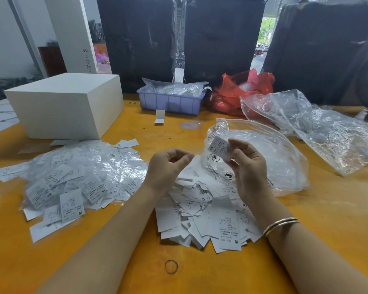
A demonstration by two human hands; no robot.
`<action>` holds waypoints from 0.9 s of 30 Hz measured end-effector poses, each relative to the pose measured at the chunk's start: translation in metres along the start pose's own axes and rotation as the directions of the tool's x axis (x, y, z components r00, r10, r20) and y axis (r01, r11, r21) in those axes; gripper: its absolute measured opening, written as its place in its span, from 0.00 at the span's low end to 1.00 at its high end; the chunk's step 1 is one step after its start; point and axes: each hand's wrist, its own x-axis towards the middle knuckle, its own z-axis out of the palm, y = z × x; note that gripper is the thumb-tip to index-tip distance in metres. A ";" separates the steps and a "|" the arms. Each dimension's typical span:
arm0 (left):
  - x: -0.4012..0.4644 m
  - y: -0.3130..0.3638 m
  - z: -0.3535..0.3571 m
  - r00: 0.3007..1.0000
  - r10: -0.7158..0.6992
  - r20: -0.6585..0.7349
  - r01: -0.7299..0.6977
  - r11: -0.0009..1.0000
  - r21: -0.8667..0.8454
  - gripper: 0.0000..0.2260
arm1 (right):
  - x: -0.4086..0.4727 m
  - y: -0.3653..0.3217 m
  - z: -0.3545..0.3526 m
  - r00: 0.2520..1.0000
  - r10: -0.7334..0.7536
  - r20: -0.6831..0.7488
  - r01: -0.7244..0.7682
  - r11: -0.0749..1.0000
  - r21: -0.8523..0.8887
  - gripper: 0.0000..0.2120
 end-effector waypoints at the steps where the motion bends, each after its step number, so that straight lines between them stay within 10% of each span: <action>1: -0.001 -0.001 0.000 0.999 0.034 0.009 -0.034 0.998 0.048 0.02 | 0.000 -0.002 0.000 1.000 -0.006 0.000 0.006 1.000 0.013 0.15; 16: -0.007 0.004 0.004 0.980 0.170 0.101 -0.180 0.979 0.098 0.03 | -0.001 -0.005 0.002 0.925 -0.312 0.218 0.378 0.828 -0.415 0.16; 22: -0.006 0.008 0.004 1.000 -0.002 0.013 0.006 0.960 -0.280 0.04 | -0.006 -0.005 0.004 0.902 0.101 0.420 0.233 0.707 -0.668 0.19; 27: -0.005 0.011 0.003 0.998 -0.038 0.053 0.053 0.943 -0.328 0.09 | -0.005 -0.001 0.004 0.930 0.123 0.347 0.082 0.851 -0.519 0.04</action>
